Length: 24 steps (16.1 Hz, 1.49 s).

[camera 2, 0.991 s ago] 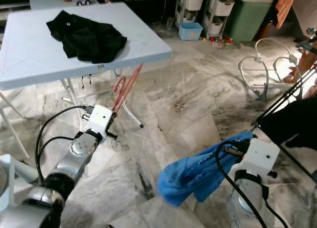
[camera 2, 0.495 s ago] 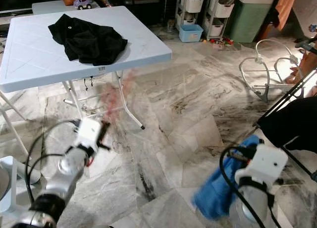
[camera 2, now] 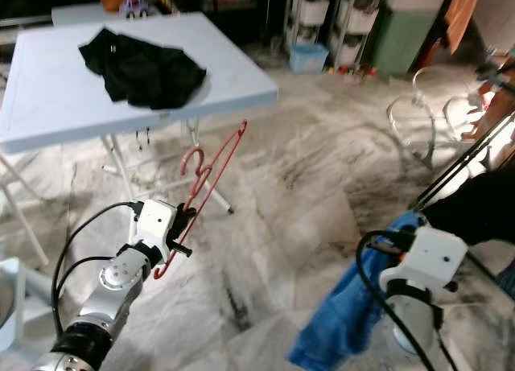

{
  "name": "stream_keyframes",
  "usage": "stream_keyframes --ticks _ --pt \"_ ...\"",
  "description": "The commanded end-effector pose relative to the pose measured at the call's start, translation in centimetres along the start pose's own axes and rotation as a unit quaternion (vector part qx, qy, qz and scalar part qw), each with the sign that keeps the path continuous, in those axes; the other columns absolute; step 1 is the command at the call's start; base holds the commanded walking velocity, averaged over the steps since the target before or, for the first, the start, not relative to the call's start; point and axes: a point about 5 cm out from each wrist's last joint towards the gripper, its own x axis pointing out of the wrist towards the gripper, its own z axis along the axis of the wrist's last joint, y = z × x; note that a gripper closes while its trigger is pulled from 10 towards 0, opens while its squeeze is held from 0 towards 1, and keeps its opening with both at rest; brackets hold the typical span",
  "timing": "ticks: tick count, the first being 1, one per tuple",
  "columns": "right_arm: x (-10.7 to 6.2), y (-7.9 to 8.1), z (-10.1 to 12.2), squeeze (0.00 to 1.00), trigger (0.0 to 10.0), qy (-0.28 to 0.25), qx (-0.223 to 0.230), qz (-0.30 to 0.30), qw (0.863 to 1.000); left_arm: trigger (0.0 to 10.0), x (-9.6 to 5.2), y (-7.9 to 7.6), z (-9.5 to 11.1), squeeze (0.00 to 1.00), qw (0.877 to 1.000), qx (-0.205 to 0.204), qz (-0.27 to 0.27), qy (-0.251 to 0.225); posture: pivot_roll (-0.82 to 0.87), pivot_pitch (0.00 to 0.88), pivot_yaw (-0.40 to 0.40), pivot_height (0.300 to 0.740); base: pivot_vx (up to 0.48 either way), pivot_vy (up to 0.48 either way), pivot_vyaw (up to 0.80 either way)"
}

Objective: Hang hanger

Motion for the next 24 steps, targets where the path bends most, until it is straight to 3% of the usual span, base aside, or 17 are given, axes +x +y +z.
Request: stream_keyframes --ticks 1,10,15,17,19,21,24 --pt "0.1 -0.2 0.7 0.0 10.0 -0.014 -0.001 -0.005 1.0 10.0 0.9 0.0 1.2 0.0 1.0 -0.01 -0.004 -0.015 0.1 0.019 -0.075 0.74 0.368 0.0 -0.8" --pt "0.1 -0.3 0.5 0.0 10.0 -0.011 -0.002 -0.005 1.0 10.0 2.1 0.7 1.9 0.0 0.999 -0.033 0.009 0.001 0.08 0.009 -0.069 0.74 0.354 0.0 -0.7" --pt "-0.1 -0.8 0.1 0.0 10.0 -0.003 -0.006 -0.008 1.0 10.0 2.0 0.2 1.0 0.0 0.998 -0.055 0.023 0.016 0.09 0.002 -0.096 0.74 0.215 0.0 0.0" --pt "0.2 -0.8 0.2 0.0 10.0 -0.003 -0.012 0.004 1.0 10.0 1.8 0.3 0.5 0.0 0.997 -0.043 0.047 0.031 0.09 0.001 -0.104 0.74 0.0 0.0 0.0" --pt "0.2 -1.1 0.0 0.0 10.0 0.002 -0.009 0.002 1.0 10.0 1.1 0.9 -0.3 0.0 0.996 -0.039 0.066 0.05 0.1 0.001 -0.105 0.74 0.0 0.0 0.0" --pt "-0.1 -1.2 -1.0 0.0 10.0 0.019 -0.009 0.004 1.0 10.0 -0.9 2.7 -2.6 0.0 0.989 -0.043 0.102 0.095 0.13 0.004 -0.113 0.74 0.0 0.0 0.0" --pt "0.3 -0.3 -1.4 0.0 10.0 0.029 0.002 0.021 0.999 10.0 -2.4 3.0 -4.0 0.0 0.987 -0.035 0.106 0.113 0.15 0.014 -0.134 0.74 0.0 0.0 0.0"
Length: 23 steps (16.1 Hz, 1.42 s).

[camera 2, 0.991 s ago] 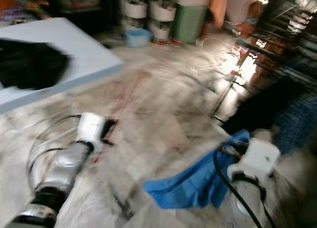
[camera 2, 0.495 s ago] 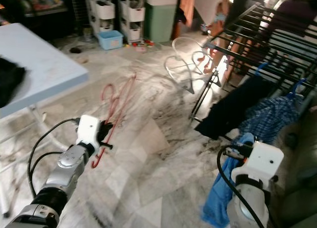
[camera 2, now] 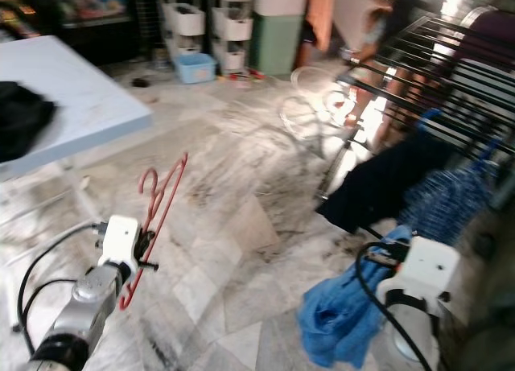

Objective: Hang hanger

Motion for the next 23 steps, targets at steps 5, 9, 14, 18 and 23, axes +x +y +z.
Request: stream_keyframes --ticks 5,9,14,18,23 --pt "0.4 0.0 0.3 0.0 10.0 -0.01 -0.003 0.008 1.0 10.0 -0.7 -0.5 1.2 0.0 0.998 0.028 -0.019 -0.047 0.18 0.041 -0.137 0.74 0.0 0.0 0.0" --pt "0.2 0.4 0.3 0.0 10.0 -0.013 0.005 0.009 1.0 10.0 -0.8 -0.4 2.8 0.0 0.996 0.039 -0.01 -0.083 0.17 0.054 -0.13 0.74 0.0 0.0 0.0" --pt "0.1 1.5 0.5 0.0 10.0 -0.027 0.004 0.037 0.999 10.0 -1.3 -0.6 6.4 0.0 0.986 0.043 0.01 -0.163 0.19 0.053 -0.13 0.74 0.0 0.0 0.09" --pt "0.2 2.0 0.6 0.0 10.0 -0.031 -0.005 0.048 0.998 10.0 -1.3 -0.4 5.8 0.0 0.988 0.04 0.012 -0.146 0.19 0.053 -0.127 0.74 0.0 0.0 0.8" --pt "0.0 1.7 0.5 0.0 10.0 -0.032 -0.007 0.046 0.998 10.0 -1.4 -0.7 5.7 0.0 0.99 0.038 0.01 -0.136 0.18 0.054 -0.123 0.74 0.0 0.0 0.8"
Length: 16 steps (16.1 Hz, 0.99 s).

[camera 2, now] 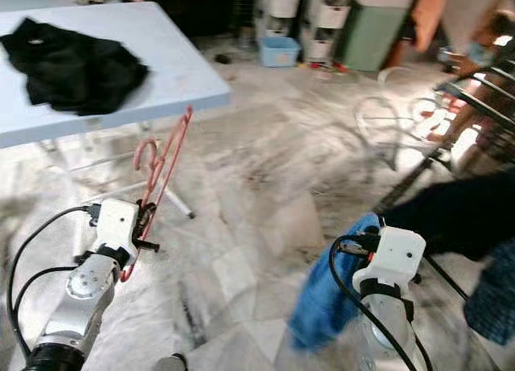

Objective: Hang hanger

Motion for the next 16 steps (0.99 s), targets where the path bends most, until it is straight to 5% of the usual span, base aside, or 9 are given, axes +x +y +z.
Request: stream_keyframes --ticks 1,12,16 --pt "0.0 -0.5 0.4 0.0 10.0 -0.013 -0.008 -0.007 1.0 10.0 0.0 -0.2 0.5 0.0 1.0 0.007 -0.004 -0.009 0.18 0.054 -0.123 0.74 0.0 0.0 0.79" --pt "0.7 -0.3 0.7 0.0 10.0 -0.021 -0.006 0.006 1.0 10.0 0.8 -0.6 1.2 0.0 1.0 -0.006 -0.002 -0.018 0.19 0.057 -0.144 0.74 0.0 0.0 0.79" --pt "0.5 -0.5 0.9 0.0 10.0 -0.026 0.0 0.002 1.0 10.0 1.0 -1.2 1.5 0.0 0.999 -0.018 -0.012 -0.027 0.17 0.049 -0.143 0.74 0.0 0.0 0.0"
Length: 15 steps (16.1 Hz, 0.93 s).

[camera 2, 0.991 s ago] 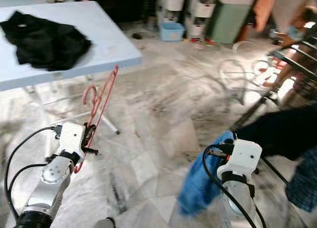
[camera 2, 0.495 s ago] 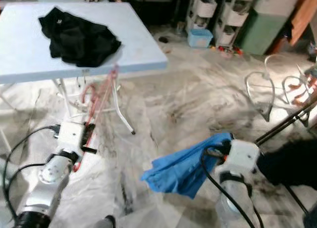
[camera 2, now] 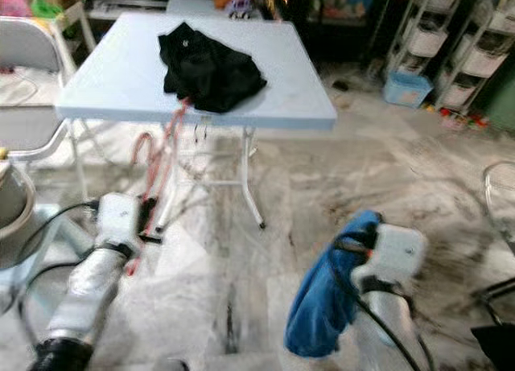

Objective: Hang hanger

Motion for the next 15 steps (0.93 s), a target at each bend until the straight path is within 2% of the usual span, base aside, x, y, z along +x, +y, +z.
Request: stream_keyframes --ticks 1,5,10,15 --pt "0.2 0.0 0.9 0.0 10.0 -0.021 0.001 0.001 1.0 10.0 0.2 0.2 0.6 0.0 1.0 0.004 -0.004 -0.011 0.17 0.05 -0.141 0.74 0.0 0.0 0.0" --pt "0.2 -0.2 0.8 0.0 10.0 -0.019 -0.017 -0.004 1.0 10.0 0.2 0.0 0.7 0.0 1.0 0.0 -0.01 -0.013 0.18 0.056 -0.143 0.74 0.289 0.132 0.0" --pt "0.4 0.4 0.8 0.0 10.0 -0.02 -0.01 0.015 1.0 10.0 0.0 0.3 0.7 0.0 1.0 0.004 -0.005 -0.015 0.18 0.061 -0.149 0.74 0.302 0.266 0.0" --pt "0.4 0.6 0.9 0.0 10.0 -0.022 -0.006 0.021 1.0 10.0 0.4 0.4 3.2 0.0 0.997 0.037 0.004 -0.07 0.18 0.058 -0.144 0.74 0.304 0.269 0.0"
